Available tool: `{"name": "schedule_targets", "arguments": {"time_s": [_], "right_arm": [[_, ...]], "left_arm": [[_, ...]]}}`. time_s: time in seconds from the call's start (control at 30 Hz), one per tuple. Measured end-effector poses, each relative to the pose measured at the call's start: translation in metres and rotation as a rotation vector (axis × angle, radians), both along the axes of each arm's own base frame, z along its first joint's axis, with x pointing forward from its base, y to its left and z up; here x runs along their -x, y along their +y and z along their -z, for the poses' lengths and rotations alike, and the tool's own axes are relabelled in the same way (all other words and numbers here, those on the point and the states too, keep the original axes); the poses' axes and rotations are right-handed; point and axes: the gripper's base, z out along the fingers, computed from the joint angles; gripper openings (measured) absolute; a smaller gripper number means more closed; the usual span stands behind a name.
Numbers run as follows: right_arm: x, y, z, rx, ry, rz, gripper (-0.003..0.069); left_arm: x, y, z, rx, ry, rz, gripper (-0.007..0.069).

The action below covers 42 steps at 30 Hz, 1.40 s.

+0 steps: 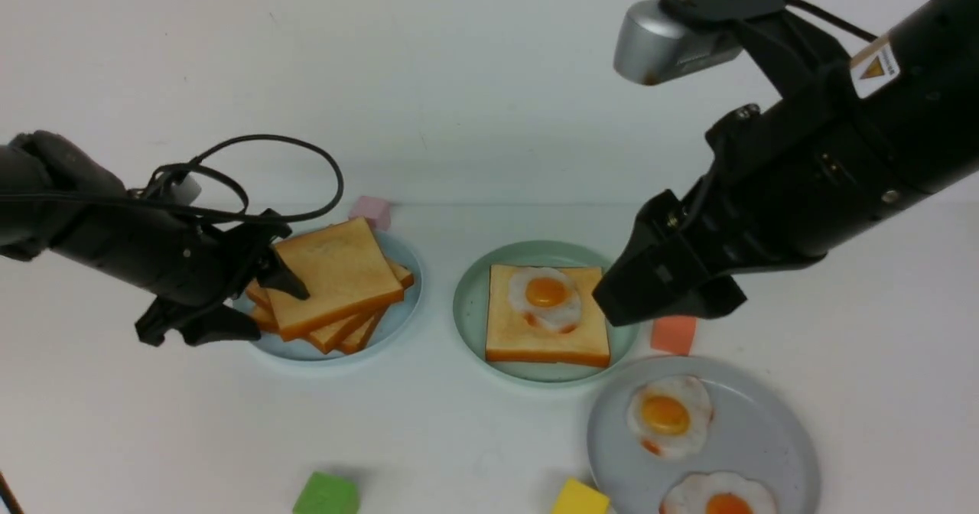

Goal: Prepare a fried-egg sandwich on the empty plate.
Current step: Use the left arm to grab a slice of bread, then use the left arm to place a slice of bread on the fried egg in the middle

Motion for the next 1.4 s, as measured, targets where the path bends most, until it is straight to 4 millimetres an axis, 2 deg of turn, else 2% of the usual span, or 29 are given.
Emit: {"name": "schedule_targets", "arguments": {"time_s": [0.2, 0.33, 0.4, 0.53, 0.67, 0.83, 1.07, 1.27, 1.4], "right_arm": [[0.000, 0.000, 0.000, -0.001, -0.001, 0.000, 0.0520], [0.000, 0.000, 0.000, -0.004, 0.005, 0.009, 0.0520], [0.000, 0.000, 0.000, -0.007, 0.010, 0.015, 0.0520], [0.000, 0.000, 0.000, -0.006, 0.012, 0.014, 0.0520], [0.001, 0.000, 0.000, -0.005, 0.017, 0.016, 0.0520], [0.001, -0.001, 0.000, 0.000, 0.027, 0.015, 0.0518], [0.002, -0.001, 0.000, 0.000, 0.028, 0.014, 0.0518], [0.002, -0.001, 0.000, 0.000, 0.028, 0.014, 0.0518], [0.001, -0.001, 0.001, 0.007, 0.028, 0.026, 0.0518]], "left_arm": [[-0.009, -0.006, 0.016, 0.089, -0.018, -0.010, 0.0409], [-0.011, -0.007, 0.019, 0.100, -0.027, -0.001, 0.0343], [-0.010, -0.007, 0.019, 0.100, -0.026, 0.006, 0.0279], [-0.008, -0.007, 0.020, 0.084, -0.016, 0.037, 0.0205], [-0.006, -0.007, 0.020, 0.058, 0.005, 0.065, 0.0200], [0.002, -0.001, 0.007, -0.033, 0.026, 0.094, 0.0200], [0.008, 0.000, -0.021, -0.083, -0.060, 0.150, 0.0198], [0.014, -0.002, -0.042, -0.080, -0.111, 0.173, 0.0194], [0.016, -0.009, -0.056, -0.014, -0.172, 0.202, 0.0191]]}}
